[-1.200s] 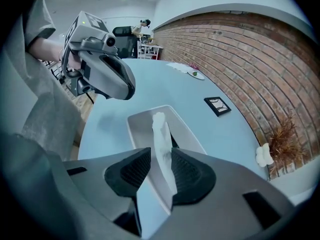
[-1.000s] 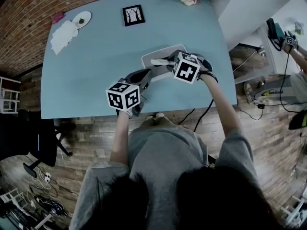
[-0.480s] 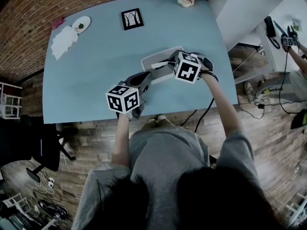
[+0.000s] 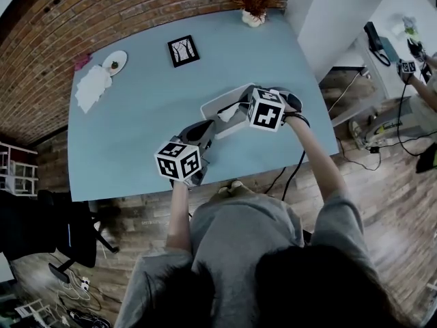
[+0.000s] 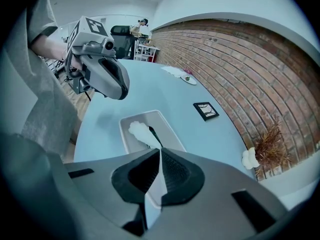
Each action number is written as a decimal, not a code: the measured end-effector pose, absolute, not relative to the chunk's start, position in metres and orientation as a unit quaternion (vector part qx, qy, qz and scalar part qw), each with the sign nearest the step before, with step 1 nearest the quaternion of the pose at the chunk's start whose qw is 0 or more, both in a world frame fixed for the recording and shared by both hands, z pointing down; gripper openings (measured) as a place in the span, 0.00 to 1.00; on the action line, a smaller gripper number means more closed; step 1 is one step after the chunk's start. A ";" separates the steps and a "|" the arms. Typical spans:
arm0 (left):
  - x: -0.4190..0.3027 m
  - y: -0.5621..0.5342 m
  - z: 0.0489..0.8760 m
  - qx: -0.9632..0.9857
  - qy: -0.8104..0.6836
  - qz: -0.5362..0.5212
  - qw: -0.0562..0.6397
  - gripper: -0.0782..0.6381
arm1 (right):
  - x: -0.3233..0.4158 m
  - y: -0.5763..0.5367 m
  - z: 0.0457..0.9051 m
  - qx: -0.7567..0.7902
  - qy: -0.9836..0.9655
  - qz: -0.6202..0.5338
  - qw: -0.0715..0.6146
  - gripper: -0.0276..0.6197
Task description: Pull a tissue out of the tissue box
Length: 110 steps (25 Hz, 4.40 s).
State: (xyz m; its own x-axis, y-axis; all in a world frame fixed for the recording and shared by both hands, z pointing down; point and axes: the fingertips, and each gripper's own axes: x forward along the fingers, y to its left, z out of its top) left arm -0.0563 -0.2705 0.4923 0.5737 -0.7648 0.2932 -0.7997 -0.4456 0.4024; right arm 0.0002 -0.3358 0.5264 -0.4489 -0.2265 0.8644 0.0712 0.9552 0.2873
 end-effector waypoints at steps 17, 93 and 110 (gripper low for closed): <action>-0.056 -0.269 0.474 0.861 -0.453 0.026 0.232 0.11 | 0.009 -0.336 0.495 0.093 -0.854 -0.136 0.494 0.05; -0.029 -0.209 0.424 0.920 -0.376 0.049 0.102 0.11 | 0.062 -0.238 0.402 0.381 -0.918 0.017 0.110 0.05; -0.018 -0.208 0.410 0.927 -0.363 0.037 0.083 0.11 | 0.080 -0.227 0.393 0.410 -0.908 0.019 0.090 0.05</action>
